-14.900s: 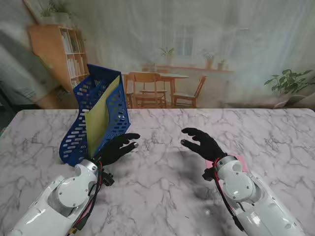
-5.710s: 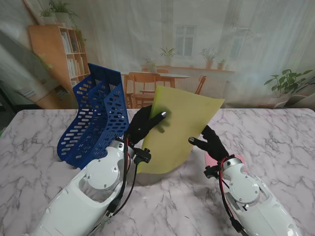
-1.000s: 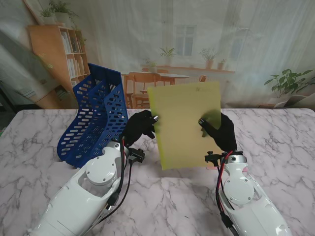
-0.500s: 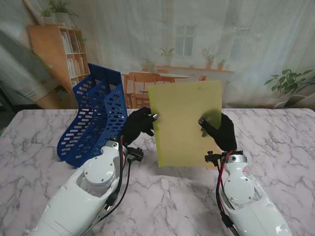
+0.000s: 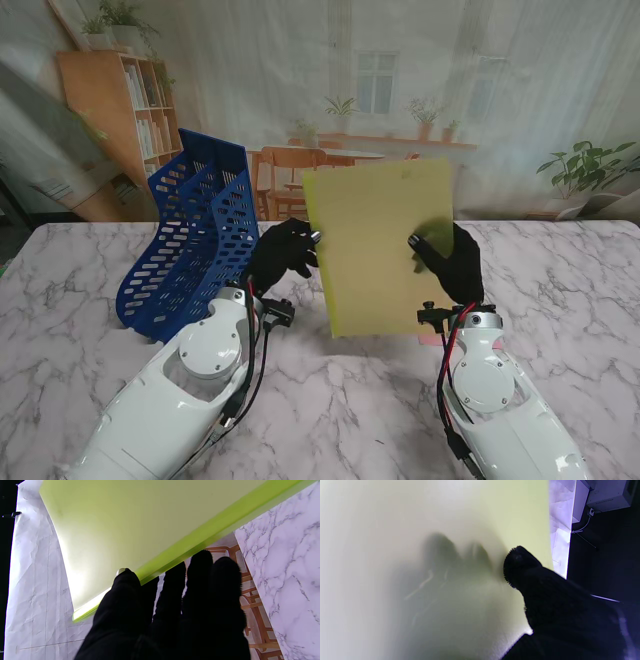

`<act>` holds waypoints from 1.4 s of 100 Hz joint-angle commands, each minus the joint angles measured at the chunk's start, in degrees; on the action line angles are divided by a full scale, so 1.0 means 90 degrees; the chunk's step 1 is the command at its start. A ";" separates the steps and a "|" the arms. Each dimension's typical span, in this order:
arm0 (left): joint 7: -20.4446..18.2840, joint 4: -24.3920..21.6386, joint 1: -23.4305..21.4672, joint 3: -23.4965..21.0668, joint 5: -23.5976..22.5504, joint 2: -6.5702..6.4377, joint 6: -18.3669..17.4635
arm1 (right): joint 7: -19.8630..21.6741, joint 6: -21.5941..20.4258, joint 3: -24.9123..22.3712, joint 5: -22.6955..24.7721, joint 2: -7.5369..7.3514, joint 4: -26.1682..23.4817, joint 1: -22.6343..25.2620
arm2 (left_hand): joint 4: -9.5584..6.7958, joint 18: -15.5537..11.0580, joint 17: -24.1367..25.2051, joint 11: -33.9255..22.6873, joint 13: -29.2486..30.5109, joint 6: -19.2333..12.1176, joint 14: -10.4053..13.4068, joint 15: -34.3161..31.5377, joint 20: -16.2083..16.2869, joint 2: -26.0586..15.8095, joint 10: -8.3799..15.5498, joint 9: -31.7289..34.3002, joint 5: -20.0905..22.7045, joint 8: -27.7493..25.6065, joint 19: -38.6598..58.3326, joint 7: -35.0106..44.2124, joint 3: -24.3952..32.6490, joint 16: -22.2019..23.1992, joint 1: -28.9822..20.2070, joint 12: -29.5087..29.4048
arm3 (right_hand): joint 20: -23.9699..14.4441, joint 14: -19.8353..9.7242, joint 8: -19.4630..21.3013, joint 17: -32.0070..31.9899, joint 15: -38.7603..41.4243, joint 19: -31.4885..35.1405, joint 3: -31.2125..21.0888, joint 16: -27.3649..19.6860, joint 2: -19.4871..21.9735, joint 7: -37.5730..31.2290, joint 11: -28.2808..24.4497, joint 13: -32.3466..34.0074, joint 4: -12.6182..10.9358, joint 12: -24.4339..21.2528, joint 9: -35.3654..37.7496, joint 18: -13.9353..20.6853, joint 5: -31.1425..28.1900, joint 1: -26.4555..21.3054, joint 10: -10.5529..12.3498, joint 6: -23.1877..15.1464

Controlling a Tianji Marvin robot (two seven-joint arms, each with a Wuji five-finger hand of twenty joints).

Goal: Open the sliding file folder, put the receipt in and insert it into the document holder

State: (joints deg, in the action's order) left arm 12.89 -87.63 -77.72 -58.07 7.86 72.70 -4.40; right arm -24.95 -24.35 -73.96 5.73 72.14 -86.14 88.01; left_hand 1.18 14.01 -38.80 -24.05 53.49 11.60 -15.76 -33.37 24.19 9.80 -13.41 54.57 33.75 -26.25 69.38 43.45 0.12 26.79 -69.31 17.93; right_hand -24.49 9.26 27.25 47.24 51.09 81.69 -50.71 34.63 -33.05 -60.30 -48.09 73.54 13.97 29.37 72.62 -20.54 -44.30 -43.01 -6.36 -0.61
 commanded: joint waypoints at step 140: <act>-0.0469 0.0419 0.0048 0.0614 -0.0039 0.0021 0.0234 | -0.0173 -0.0007 0.0054 -0.0427 0.0142 0.0026 -0.0378 | -0.0109 -0.0509 -0.0243 0.0031 0.0165 -0.0272 -0.0070 -0.0136 -0.0244 0.0080 0.0074 0.0261 0.0400 -0.0063 0.0311 0.0333 0.0406 -0.0043 -0.0517 -0.0060 | -0.0175 -0.0266 0.0177 0.0238 0.0578 0.0090 -0.0623 0.0145 0.0170 -0.0343 -0.0348 0.0157 -0.0066 0.0172 0.0328 0.0235 -0.0262 -0.0329 0.0315 -0.0718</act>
State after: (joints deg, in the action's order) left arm 10.20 -84.15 -76.94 -53.29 7.36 72.44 -2.76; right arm -26.72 -24.27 -73.49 2.14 73.05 -85.42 85.19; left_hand 1.19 13.90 -39.42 -24.07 54.07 12.40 -15.53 -33.37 22.67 8.74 -13.41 55.31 33.75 -26.32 69.46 43.26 0.50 26.78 -69.22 17.89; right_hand -25.08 9.93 27.26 47.87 52.35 81.69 -51.49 35.89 -34.73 -60.41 -48.57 73.42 14.39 29.95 73.25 -20.54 -45.14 -43.01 -7.35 -0.88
